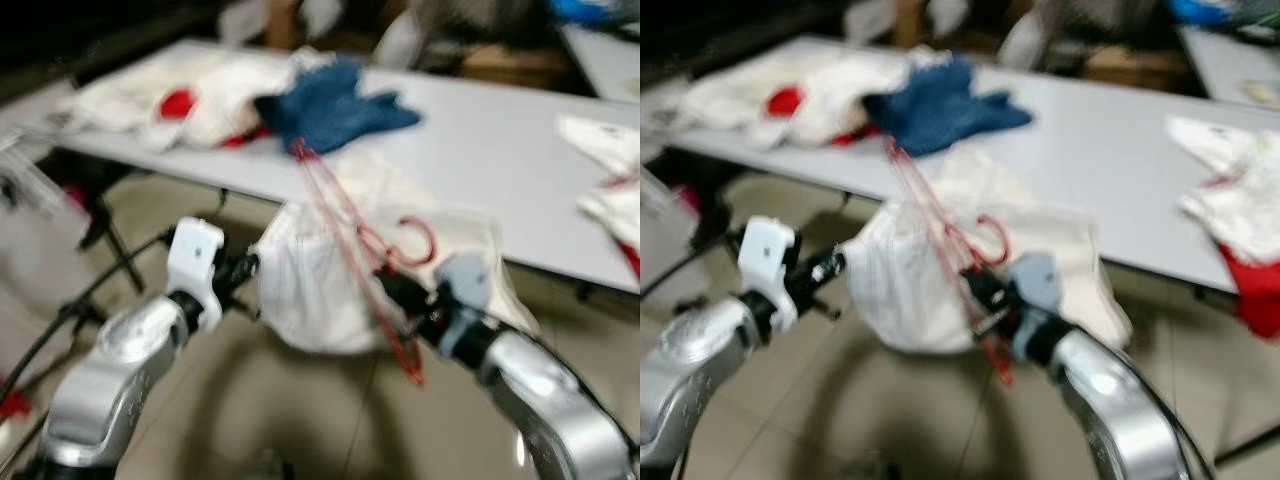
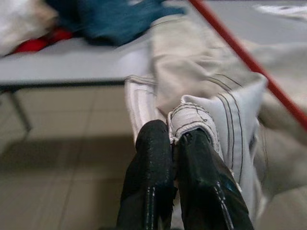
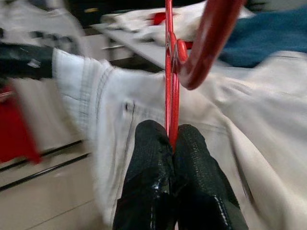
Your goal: Hang hanger
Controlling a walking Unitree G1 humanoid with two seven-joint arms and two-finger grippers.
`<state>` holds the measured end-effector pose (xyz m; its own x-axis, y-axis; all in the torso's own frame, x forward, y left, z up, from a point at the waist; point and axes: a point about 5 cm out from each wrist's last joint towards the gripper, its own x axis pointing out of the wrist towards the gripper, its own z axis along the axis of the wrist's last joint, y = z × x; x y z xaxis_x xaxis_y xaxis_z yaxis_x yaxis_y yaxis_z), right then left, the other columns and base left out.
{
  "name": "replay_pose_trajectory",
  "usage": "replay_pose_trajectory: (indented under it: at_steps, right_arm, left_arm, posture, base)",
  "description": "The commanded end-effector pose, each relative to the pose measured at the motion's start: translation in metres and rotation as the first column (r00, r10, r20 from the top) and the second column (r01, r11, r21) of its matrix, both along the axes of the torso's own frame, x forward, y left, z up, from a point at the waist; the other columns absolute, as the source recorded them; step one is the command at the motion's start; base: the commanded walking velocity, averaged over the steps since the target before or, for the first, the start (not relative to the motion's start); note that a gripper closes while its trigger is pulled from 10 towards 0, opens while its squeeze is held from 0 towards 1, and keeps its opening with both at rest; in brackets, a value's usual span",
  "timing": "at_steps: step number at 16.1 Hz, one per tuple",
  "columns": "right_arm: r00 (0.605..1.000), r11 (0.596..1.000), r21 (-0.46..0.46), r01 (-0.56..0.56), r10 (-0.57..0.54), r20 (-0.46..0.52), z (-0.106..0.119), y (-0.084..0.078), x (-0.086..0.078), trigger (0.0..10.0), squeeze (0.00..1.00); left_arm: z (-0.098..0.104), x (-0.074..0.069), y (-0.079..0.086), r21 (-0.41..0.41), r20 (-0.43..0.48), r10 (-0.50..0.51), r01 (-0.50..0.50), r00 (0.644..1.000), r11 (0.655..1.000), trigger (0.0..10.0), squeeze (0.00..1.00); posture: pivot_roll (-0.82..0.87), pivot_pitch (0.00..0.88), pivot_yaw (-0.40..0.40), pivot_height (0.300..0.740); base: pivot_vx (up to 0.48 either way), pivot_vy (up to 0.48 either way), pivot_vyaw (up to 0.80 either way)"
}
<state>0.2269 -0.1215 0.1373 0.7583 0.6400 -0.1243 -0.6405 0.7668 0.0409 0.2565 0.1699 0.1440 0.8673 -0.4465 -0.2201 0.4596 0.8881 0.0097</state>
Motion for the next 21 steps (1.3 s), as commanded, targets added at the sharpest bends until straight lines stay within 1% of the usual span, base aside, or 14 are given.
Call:
replay_pose_trajectory:
  at_steps: [1, 4, 6, 8, 9, 10, 12, 13, 14, 15, 17, 18, 19, 21]
  right_arm:
    - [1.000, 1.000, -0.011, -0.009, 0.009, 0.015, 0.004, -0.002, 0.000, 10.0, 0.00]
    - [1.000, 1.000, -0.014, 0.005, -0.005, 0.004, -0.001, -0.003, 0.004, 10.0, 0.00]
    - [1.000, 1.000, -0.027, 0.003, -0.003, -0.009, -0.003, 0.002, 0.004, 10.0, 0.00]
    - [1.000, 0.999, -0.032, -0.002, 0.001, -0.021, -0.006, 0.001, 0.001, 10.0, 0.00]
    - [0.999, 0.998, -0.058, 0.028, -0.031, -0.043, -0.013, -0.005, 0.002, 10.0, 0.00]
    - [0.992, 0.993, -0.089, 0.082, -0.089, -0.085, -0.021, -0.011, 0.005, 10.0, 0.00]
    - [0.988, 0.989, -0.116, 0.094, -0.107, -0.115, -0.027, -0.011, 0.010, 10.0, 0.00]
    - [0.987, 0.988, -0.126, 0.087, -0.103, -0.127, -0.028, -0.010, 0.012, 10.0, 0.00]
    - [0.987, 0.985, -0.163, 0.063, -0.086, -0.138, -0.030, -0.011, 0.012, 10.0, 0.00]
    - [0.983, 0.978, -0.192, 0.080, -0.109, -0.145, -0.034, -0.018, 0.012, 10.0, 0.00]
    - [0.974, 0.969, -0.207, 0.133, -0.167, -0.156, -0.037, -0.025, 0.017, 10.0, 0.00]
    - [0.970, 0.970, -0.192, 0.149, -0.181, -0.163, -0.037, -0.026, 0.019, 10.0, 0.00]
    - [0.969, 0.972, -0.183, 0.147, -0.179, -0.170, -0.036, -0.024, 0.021, 10.0, 0.00]
    - [0.978, 0.980, -0.189, 0.066, -0.101, -0.181, -0.033, -0.020, 0.017, 10.0, 0.00]
  left_arm:
    - [0.006, 0.001, 0.001, 0.012, 0.035, 0.013, -0.013, 0.999, 1.000, 0.0, 0.00]
    - [0.007, 0.000, -0.004, 0.025, 0.037, -0.018, 0.017, 0.999, 1.000, 0.0, 0.00]
    - [0.008, 0.002, 0.003, 0.044, 0.038, 0.004, -0.005, 0.999, 0.999, 0.0, 0.00]
    - [0.006, 0.001, 0.004, 0.050, 0.028, 0.009, -0.010, 1.000, 0.999, 0.0, 0.00]
    - [0.001, 0.001, 0.004, 0.074, 0.005, 0.007, -0.007, 1.000, 0.997, 0.0, 0.00]
    - [-0.003, 0.004, 0.006, 0.105, -0.032, 0.015, -0.011, 0.999, 0.994, 0.0, 0.00]
    - [-0.009, 0.012, 0.014, 0.163, -0.058, 0.044, -0.034, 0.997, 0.986, 0.0, 0.00]
    - [-0.010, 0.019, 0.023, 0.185, -0.069, 0.087, -0.073, 0.994, 0.980, 0.0, 0.00]
    - [-0.012, 0.026, 0.032, 0.214, -0.078, 0.141, -0.121, 0.987, 0.969, 0.0, 0.00]
    - [-0.012, 0.030, 0.035, 0.231, -0.079, 0.154, -0.133, 0.985, 0.964, 0.0, 0.00]
    - [-0.012, 0.037, 0.038, 0.232, -0.086, 0.176, -0.152, 0.981, 0.961, 0.0, 0.00]
    - [-0.013, 0.040, 0.040, 0.231, -0.094, 0.187, -0.162, 0.978, 0.959, 0.0, 0.00]
    - [-0.014, 0.045, 0.043, 0.227, -0.107, 0.210, -0.182, 0.972, 0.957, 0.0, 0.00]
    - [-0.017, 0.056, 0.043, 0.159, -0.146, 0.263, -0.240, 0.954, 0.958, 0.0, 0.00]
  posture:
    - [-0.03, 0.000, 0.029, 0.705]
    - [-0.02, 0.000, 0.034, 0.705]
    - [-0.02, 0.000, 0.024, 0.705]
    - [-0.02, 0.000, 0.026, 0.705]
    - [-0.02, 0.000, 0.039, 0.705]
    - [-0.01, 0.000, 0.043, 0.705]
    - [-0.02, 0.000, 0.039, 0.705]
    - [-0.02, 0.000, 0.043, 0.705]
    - [-0.02, 0.000, 0.054, 0.705]
    - [-0.02, 0.000, 0.059, 0.705]
    - [-0.02, 0.000, 0.058, 0.705]
    - [-0.02, 0.000, 0.055, 0.705]
    - [-0.03, 0.000, 0.062, 0.705]
    - [-0.03, 0.000, 0.065, 0.705]
  base:
    - [0.000, 0.000, 0.80]
    - [0.000, 0.000, 0.80]
    - [0.000, 0.000, 0.80]
    - [0.000, 0.000, 0.80]
    - [0.000, 0.000, 0.80]
    - [0.000, 0.000, 0.80]
    - [0.000, 0.000, 0.80]
    - [0.000, 0.000, 0.80]
    - [0.000, 0.000, 0.00]
    - [0.000, 0.000, 0.00]
    - [0.000, 0.000, 0.00]
    - [0.000, 0.000, 0.00]
    - [0.000, 0.000, 0.00]
    - [0.000, 0.000, 0.00]
